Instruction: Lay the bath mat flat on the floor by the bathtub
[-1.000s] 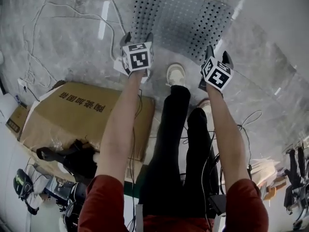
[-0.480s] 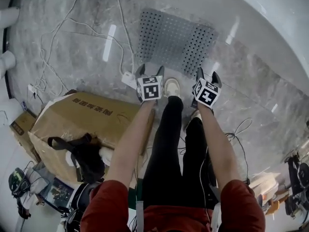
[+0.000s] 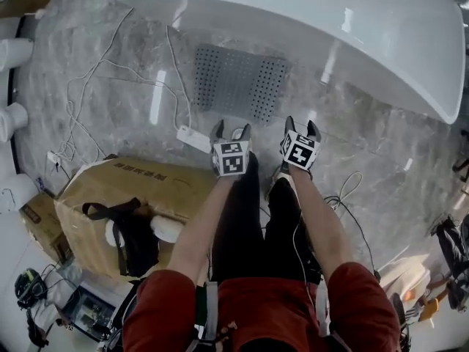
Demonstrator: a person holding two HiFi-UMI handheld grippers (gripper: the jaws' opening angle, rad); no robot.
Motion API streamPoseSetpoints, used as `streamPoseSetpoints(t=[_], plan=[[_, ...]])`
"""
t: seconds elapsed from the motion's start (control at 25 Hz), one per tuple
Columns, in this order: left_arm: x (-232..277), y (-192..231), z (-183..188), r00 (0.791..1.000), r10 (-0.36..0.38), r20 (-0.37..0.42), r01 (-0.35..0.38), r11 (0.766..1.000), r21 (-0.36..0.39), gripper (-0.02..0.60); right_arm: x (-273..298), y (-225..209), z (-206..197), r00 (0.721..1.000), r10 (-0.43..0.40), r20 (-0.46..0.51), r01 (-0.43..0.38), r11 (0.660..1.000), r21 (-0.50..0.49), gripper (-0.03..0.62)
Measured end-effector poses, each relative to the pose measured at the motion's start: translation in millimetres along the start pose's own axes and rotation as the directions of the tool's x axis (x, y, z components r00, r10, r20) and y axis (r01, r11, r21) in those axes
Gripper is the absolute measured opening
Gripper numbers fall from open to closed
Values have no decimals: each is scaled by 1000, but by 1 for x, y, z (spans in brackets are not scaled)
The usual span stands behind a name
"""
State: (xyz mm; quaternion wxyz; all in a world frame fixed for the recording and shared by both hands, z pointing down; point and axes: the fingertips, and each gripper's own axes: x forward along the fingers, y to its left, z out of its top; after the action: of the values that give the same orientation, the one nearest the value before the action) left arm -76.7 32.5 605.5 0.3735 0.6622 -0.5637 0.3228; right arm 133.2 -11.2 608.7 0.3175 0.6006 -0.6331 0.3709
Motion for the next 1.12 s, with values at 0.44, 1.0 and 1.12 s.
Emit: streamPoseSetpoints(t=[0.44, 1.0, 1.12], plan=[[-124, -131, 98, 973, -95, 210, 79, 993, 86, 337, -172, -54, 90, 971, 52, 233, -60, 998, 30, 278], [-306, -246, 191, 833, -186, 522, 49, 963, 266, 337, -404, -102, 179, 806, 152, 572, -149, 987, -53, 279], [-342, -263, 205, 797, -209, 566, 34, 952, 304, 337, -445, -113, 191, 751, 140, 645, -118, 990, -76, 279]])
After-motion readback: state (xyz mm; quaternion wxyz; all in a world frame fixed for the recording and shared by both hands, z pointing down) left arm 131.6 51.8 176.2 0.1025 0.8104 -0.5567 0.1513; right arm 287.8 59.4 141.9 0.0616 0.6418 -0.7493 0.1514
